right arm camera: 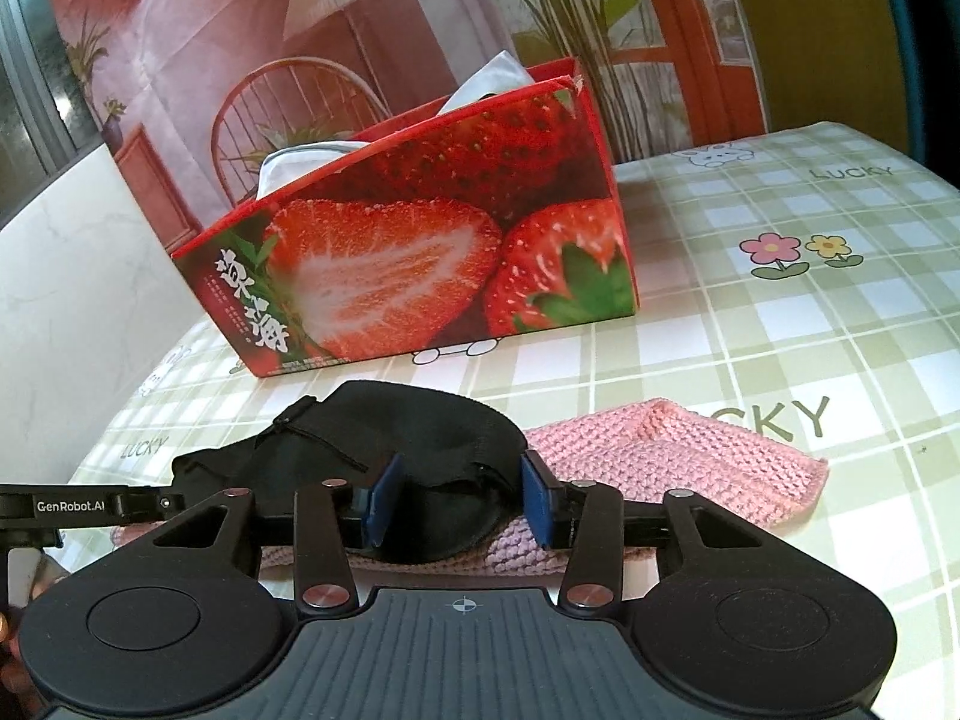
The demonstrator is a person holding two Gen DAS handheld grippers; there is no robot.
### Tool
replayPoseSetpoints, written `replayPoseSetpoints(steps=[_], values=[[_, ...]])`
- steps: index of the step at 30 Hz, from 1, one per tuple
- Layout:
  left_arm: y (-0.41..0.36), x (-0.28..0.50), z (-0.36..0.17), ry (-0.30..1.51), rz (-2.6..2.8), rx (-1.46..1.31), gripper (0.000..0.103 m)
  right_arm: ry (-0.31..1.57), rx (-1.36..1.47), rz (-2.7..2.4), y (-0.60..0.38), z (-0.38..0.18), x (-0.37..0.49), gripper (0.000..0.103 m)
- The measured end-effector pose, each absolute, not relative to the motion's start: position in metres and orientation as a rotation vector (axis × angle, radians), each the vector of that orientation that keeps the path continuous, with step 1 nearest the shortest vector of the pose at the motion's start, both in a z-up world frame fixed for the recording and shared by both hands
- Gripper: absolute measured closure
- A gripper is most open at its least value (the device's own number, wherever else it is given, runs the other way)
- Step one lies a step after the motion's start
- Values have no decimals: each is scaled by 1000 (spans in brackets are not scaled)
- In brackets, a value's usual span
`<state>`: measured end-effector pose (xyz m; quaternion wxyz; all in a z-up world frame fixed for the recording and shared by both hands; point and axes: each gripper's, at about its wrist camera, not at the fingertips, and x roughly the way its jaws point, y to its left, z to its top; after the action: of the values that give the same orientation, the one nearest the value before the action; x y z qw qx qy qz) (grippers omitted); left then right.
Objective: Organize soft objects
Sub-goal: 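Tighten both grippers on the black eye mask fabric and strap, then lift the black eye mask with both grippers and lower it into the box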
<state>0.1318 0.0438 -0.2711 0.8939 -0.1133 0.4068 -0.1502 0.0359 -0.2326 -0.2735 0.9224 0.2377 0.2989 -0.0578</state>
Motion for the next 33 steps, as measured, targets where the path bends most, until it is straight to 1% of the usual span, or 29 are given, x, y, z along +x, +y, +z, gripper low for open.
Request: replayPoseSetpoints(steps=[5, 10, 13, 15, 18, 23, 28, 33], values=[[43, 132, -271, 844, -312, -235, 85, 582, 483, -137, -235, -268, 33, 81], [44, 132, -271, 841, -314, -231, 85, 517, 454, -142, -234, -257, 28, 88], [47, 133, -271, 843, -316, -248, 86, 492, 431, -138, -233, -250, 26, 90], [52, 132, -271, 837, -316, -281, 87, 470, 411, -131, -233, -245, 26, 92], [58, 130, -264, 794, -312, -320, 88, 424, 378, -105, -232, -233, 24, 94], [57, 122, -242, 686, -302, -289, 89, 371, 302, -57, -227, -214, 26, 94], [55, 119, -220, 603, -300, -250, 89, 346, 291, -45, -230, -203, 29, 95], [51, 128, -181, 487, -322, -204, 89, 302, 266, -49, -239, -182, 35, 95]])
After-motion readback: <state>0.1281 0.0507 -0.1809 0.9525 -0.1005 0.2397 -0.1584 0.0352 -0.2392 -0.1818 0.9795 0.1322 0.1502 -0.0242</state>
